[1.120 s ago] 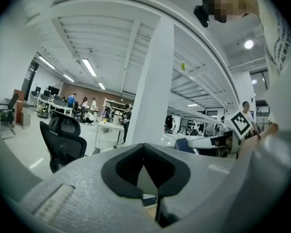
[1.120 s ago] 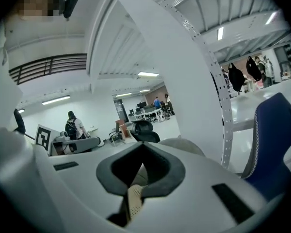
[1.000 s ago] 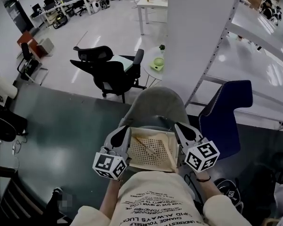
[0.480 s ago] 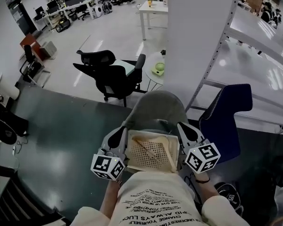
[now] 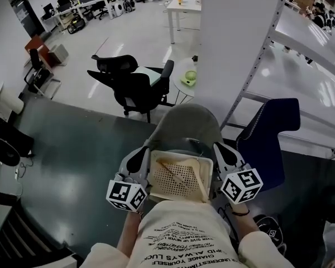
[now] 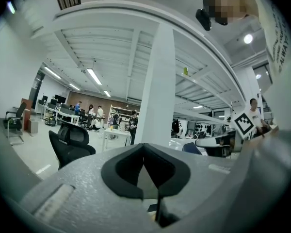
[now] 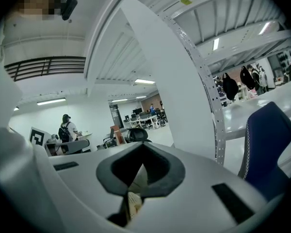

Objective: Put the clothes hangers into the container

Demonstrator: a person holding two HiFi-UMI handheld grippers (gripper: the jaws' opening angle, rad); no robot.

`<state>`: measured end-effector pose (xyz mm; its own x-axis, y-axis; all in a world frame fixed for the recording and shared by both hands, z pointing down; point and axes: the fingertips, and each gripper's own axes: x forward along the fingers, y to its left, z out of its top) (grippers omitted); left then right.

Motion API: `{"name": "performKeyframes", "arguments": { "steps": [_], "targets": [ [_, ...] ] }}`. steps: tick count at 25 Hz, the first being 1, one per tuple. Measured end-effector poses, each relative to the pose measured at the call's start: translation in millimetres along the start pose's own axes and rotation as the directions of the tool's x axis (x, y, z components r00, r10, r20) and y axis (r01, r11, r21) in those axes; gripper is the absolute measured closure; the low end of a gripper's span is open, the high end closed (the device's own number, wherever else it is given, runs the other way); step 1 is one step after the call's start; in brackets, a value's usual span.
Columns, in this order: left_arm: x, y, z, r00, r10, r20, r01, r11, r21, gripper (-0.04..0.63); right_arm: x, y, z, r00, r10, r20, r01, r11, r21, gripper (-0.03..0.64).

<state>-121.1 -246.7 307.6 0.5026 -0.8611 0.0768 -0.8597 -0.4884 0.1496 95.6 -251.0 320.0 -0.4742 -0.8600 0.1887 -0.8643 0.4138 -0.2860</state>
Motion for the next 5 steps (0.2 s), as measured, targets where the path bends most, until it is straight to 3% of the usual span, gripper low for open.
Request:
{"name": "performKeyframes", "arguments": {
  "steps": [5],
  "targets": [
    [2.7,-0.9,0.1,1.000,0.003,0.001,-0.003,1.000,0.003,0.572,0.1,-3.8,-0.2,1.000,-0.004,0.000,0.004,1.000,0.000,0.615]
  ]
}}
